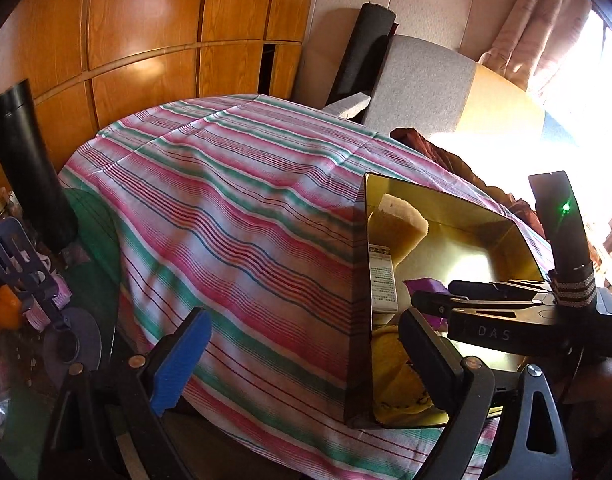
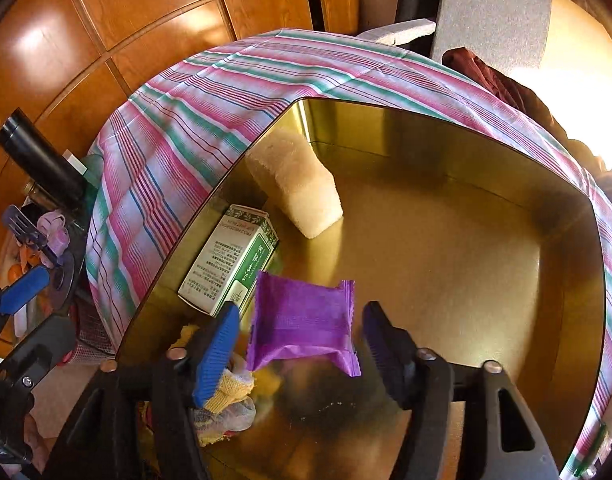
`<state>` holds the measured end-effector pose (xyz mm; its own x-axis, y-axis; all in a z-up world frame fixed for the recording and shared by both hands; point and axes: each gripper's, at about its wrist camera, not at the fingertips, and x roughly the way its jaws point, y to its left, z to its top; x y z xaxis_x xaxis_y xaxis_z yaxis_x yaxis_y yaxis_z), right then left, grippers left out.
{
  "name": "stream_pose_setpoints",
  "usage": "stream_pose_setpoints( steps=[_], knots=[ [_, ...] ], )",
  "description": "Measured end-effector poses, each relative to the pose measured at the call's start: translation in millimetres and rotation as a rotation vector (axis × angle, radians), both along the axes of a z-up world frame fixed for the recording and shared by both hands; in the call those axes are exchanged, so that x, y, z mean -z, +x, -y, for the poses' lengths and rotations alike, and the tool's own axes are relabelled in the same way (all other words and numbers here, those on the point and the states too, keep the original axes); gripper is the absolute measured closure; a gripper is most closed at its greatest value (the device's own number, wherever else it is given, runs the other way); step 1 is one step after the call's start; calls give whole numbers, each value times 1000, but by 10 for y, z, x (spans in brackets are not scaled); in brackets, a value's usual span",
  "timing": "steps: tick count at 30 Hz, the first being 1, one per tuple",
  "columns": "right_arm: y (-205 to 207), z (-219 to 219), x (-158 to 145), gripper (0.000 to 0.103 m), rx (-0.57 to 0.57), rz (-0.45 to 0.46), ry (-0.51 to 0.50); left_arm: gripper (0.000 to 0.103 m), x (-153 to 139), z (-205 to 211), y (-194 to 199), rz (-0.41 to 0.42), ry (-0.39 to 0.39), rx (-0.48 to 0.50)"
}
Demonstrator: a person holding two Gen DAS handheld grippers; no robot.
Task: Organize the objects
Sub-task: 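Grasp the purple sachet with the right gripper and drop it into the tray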
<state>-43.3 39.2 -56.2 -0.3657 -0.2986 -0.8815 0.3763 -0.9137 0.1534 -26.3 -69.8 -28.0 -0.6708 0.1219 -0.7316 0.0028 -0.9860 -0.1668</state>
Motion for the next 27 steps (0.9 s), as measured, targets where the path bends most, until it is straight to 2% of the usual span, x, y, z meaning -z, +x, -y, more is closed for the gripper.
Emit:
stream_pose_setpoints(
  steps=[1, 3, 6, 12, 21, 27],
  knots=[
    [31, -23, -22, 17, 6, -11, 0, 8, -3, -3, -3, -1, -1, -1],
    [86, -33, -72, 15, 18, -43, 14, 6, -24, -14, -2, -9, -7, -3],
    [204, -97, -163, 5, 41, -102, 46, 4, -71, -43, 14, -23, -23, -2],
    [380, -359, -319, 4, 84, -176, 62, 4, -188, -150, 79, -61, -57, 19],
    [594, -1014, -573, 4, 220, -230, 52, 3, -395, -469, 196, -138, -138, 96],
    [709, -1529, -687, 4, 318, -258, 53, 3, -473, -705, 247, -158, -170, 154]
  ],
)
